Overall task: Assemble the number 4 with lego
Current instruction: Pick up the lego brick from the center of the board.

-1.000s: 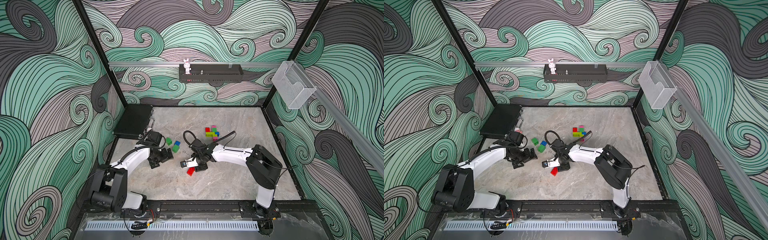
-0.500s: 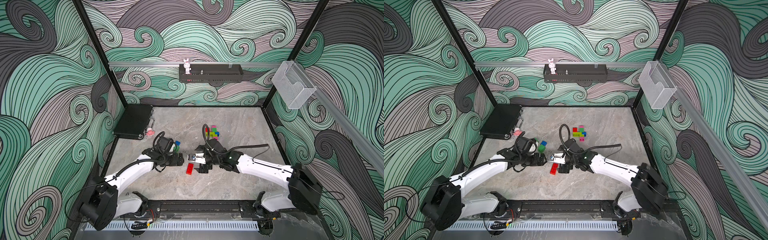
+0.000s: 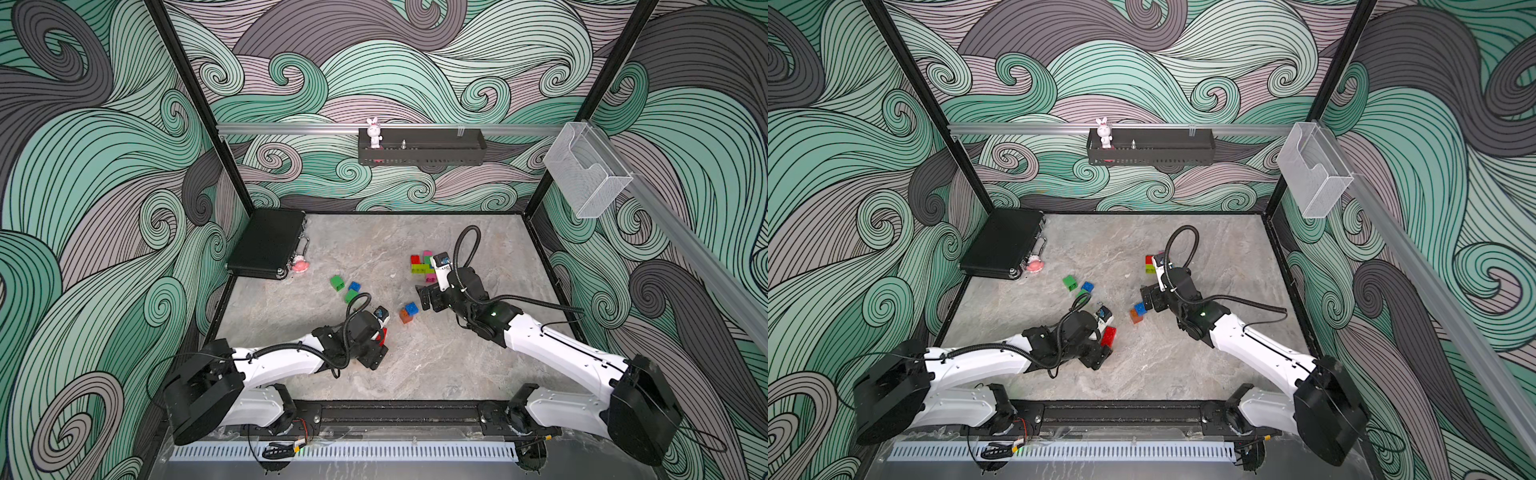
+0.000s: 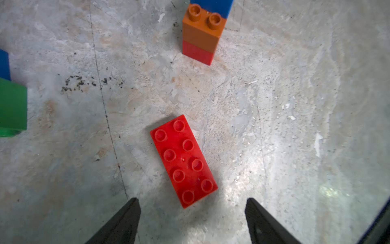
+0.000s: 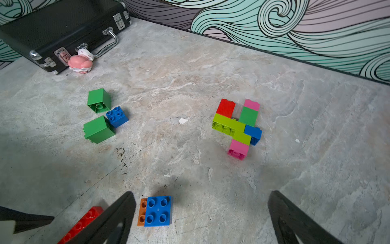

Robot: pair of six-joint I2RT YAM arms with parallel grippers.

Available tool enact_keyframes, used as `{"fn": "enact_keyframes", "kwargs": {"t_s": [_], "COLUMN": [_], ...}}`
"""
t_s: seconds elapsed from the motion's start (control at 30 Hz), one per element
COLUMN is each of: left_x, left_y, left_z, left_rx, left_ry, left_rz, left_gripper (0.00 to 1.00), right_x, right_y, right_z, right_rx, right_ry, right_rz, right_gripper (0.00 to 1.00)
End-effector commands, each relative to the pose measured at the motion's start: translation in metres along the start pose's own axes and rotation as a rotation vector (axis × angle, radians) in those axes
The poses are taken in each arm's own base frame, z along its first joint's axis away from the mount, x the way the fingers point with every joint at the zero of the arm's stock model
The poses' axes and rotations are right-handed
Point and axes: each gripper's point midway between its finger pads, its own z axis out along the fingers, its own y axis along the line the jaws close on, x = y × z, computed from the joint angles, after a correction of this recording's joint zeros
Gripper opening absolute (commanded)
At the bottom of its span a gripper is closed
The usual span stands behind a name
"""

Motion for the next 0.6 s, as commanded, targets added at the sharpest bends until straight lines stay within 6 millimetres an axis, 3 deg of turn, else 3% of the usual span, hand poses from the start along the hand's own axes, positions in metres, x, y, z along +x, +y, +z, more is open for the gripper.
{"fn": "enact_keyframes", "kwargs": {"t_s": [0.0,0.3,0.43,0.57], "left_x": [-0.013,0.000,0.006,0.014], "left_y": [0.000,-0.002,0.000,0.004], "left_z": [0.009,0.037,0.040,0.036], "left_rx": [-0.055,-0.086,-0.092,-0.103], "left_ry": [-0.013,0.090,0.109,0.110], "left_rz": [0.068,0.098,0.108,0.107], "left_gripper": [0.77,0.65,0.53,0.55], "right_x": [0.005,0.004,0.001,0.001], "right_y": [-0.010,-0.020,-0.024,-0.029], "right_z": [-0.006,-0.014,-0.016,-0.017], "right_rx": [0.043,0.080,0.100,0.124], "right_ry": [0.001,-0.020,-0.034,-0.041], "right_rz": [0.072,0.061,0.064,0.060], "right_gripper": [0.99,0.99,0.99,0.99]}}
